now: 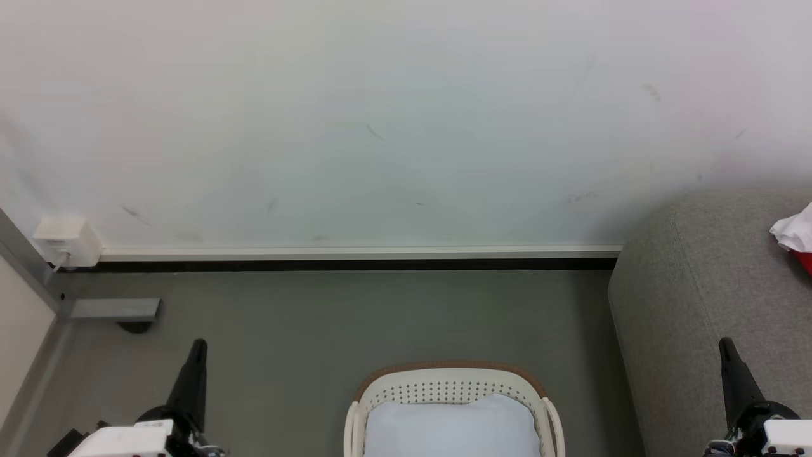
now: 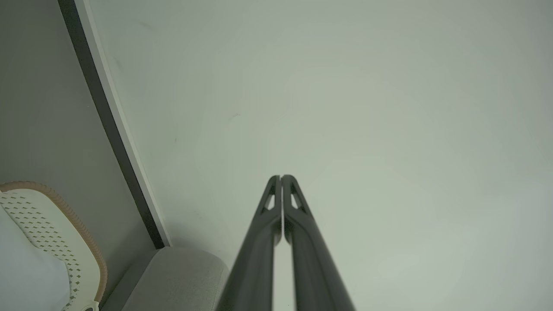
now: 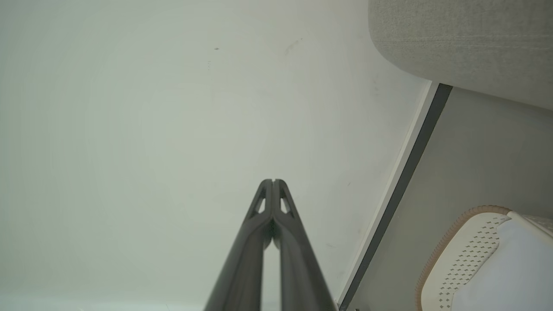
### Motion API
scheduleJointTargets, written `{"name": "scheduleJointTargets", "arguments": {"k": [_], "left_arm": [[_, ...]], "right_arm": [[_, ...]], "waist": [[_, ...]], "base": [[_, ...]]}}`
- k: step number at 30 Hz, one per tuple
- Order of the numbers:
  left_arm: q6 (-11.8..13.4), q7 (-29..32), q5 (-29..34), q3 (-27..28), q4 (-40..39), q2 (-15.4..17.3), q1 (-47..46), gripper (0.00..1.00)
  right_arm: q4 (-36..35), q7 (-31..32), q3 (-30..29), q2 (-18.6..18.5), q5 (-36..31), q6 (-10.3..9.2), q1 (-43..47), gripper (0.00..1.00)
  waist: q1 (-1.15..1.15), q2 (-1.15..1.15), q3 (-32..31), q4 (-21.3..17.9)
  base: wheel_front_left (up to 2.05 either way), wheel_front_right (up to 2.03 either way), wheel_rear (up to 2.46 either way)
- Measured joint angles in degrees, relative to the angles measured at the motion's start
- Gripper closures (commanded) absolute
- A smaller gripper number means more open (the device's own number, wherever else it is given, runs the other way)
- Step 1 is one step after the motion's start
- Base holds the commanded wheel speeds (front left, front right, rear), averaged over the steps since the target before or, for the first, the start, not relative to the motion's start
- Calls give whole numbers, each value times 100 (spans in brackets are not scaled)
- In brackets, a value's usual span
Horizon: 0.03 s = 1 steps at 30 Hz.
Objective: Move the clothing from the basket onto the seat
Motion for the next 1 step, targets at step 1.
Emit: {"name": "scheduleJointTargets", "arguments": {"k": [1], "left_arm": [[0,0,0,0,0,0,0,100]], "right_arm": [[0,0,0,0,0,0,0,100]], "waist": [[0,0,0,0]], "base": [[0,0,0]]}}
